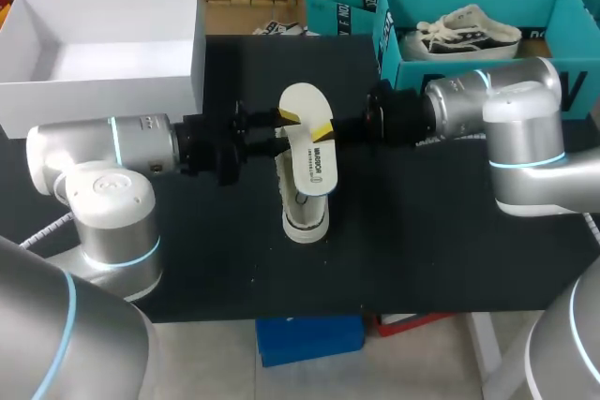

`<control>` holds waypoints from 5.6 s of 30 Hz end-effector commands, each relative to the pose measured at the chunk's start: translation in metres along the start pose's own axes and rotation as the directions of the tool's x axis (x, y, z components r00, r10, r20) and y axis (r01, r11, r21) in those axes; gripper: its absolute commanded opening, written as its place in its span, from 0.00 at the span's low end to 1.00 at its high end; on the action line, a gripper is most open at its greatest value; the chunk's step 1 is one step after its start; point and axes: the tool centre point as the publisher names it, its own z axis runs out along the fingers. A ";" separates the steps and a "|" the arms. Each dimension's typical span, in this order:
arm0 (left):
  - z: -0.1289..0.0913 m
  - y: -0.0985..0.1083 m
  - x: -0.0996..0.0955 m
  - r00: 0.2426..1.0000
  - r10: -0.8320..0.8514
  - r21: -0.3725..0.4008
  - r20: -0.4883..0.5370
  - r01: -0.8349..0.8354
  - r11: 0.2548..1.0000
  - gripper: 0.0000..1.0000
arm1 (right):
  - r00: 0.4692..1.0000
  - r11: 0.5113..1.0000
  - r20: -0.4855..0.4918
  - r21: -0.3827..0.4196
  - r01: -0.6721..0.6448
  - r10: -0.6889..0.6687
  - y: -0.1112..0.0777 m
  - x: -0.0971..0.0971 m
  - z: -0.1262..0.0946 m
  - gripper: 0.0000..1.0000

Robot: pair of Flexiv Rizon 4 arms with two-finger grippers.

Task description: Take the shoe out of the shoebox, open the shoe tongue, remove and reinsert the insole, then place the shoe into the shoebox

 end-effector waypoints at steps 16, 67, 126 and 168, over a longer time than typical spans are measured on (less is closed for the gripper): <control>0.013 0.002 0.003 1.000 -0.005 -0.002 0.013 0.005 1.000 0.00 | 1.000 1.000 0.001 -0.003 0.001 -0.001 0.000 -0.001 0.001 0.00; -0.075 -0.115 0.025 0.910 0.041 0.365 -0.413 0.124 0.923 0.00 | 0.904 0.848 0.347 -0.528 -0.032 0.250 -0.124 0.048 -0.108 1.00; -0.021 -0.082 0.072 0.744 0.151 0.430 -0.651 0.197 0.881 0.00 | 0.883 0.835 0.391 -0.550 -0.004 0.261 -0.153 0.069 -0.117 1.00; 0.010 -0.035 0.097 0.748 0.083 0.296 -0.659 0.156 0.942 0.00 | 0.883 0.835 0.391 -0.550 -0.004 0.261 -0.153 0.069 -0.117 1.00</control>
